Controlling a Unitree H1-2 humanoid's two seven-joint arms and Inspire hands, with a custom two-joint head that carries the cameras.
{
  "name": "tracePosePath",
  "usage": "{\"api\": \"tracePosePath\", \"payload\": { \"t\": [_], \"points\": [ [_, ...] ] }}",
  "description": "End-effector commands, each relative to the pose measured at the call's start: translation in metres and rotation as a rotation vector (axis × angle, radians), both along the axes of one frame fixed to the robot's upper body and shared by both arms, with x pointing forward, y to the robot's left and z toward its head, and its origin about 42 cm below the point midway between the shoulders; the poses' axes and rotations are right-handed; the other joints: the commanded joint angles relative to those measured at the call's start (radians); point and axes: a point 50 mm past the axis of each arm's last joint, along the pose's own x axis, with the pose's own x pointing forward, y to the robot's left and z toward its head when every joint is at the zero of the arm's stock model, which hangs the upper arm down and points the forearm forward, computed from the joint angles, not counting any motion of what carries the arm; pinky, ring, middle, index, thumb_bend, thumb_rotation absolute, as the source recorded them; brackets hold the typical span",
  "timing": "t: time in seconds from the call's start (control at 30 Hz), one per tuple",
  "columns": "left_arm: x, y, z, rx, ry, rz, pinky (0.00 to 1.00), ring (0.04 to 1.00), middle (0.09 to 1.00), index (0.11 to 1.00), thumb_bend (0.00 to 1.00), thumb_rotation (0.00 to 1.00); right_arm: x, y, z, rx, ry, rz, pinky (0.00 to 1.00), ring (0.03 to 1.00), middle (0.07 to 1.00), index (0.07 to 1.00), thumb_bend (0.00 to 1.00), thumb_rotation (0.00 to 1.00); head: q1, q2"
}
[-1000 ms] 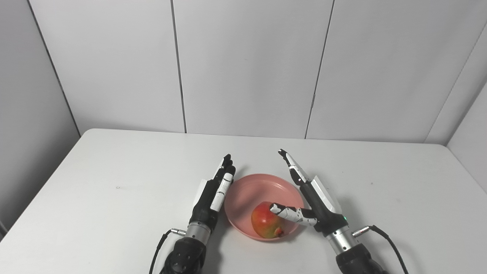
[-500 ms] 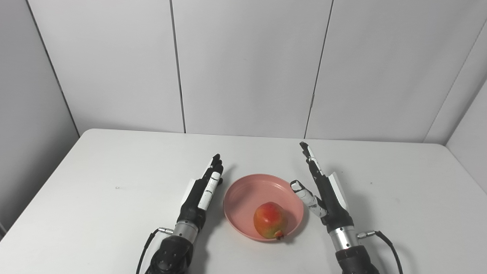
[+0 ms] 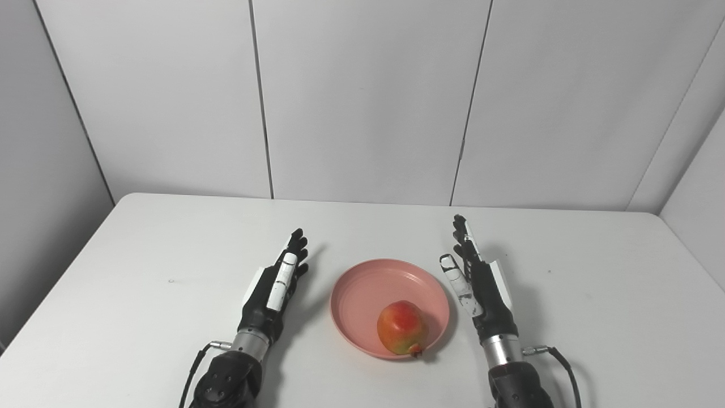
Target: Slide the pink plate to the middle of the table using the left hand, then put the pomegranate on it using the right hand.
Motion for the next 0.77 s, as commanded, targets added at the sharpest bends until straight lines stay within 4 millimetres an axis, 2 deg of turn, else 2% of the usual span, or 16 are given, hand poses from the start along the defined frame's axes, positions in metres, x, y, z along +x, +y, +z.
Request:
{"api": "tracePosePath", "payload": {
  "t": [0.0,0.2,0.3,0.37,0.57,0.73],
  "points": [
    [0.008,0.002,0.013,0.004,-0.041,-0.002,0.99,1.0,1.0,1.0,0.6,1.0,0.013,0.005,0.019,0.033,-0.036,0.006,0.95,0.973,0.98,0.992,0.56,0.99,0.001,0.002],
    [0.008,0.0,0.013,0.005,-0.043,0.0,0.99,1.0,1.0,1.0,0.59,1.0,0.014,0.004,0.018,0.117,0.035,0.009,0.97,0.986,0.991,1.0,0.59,0.97,0.019,0.004],
    [0.008,-0.005,0.014,0.004,-0.047,-0.003,0.98,0.998,1.0,1.0,0.59,1.0,0.015,0.0,0.019,0.176,0.07,0.016,0.98,0.996,0.999,1.0,0.58,0.94,0.061,0.002],
    [0.008,-0.007,0.014,0.002,-0.048,-0.002,0.98,1.0,1.0,1.0,0.59,1.0,0.015,-0.003,0.019,0.19,0.08,0.023,1.0,1.0,1.0,1.0,0.56,0.95,0.069,0.001],
    [0.01,-0.013,0.013,0.007,-0.058,0.004,1.0,1.0,1.0,1.0,0.58,1.0,0.017,-0.008,0.018,0.205,0.108,0.031,1.0,0.995,1.0,1.0,0.62,0.94,0.099,-0.003],
    [0.01,-0.018,0.013,0.022,-0.049,0.016,0.98,1.0,1.0,1.0,0.6,1.0,0.017,-0.013,0.017,0.212,0.117,0.034,1.0,0.992,1.0,0.993,0.59,0.93,0.121,-0.005]
  ]
}}
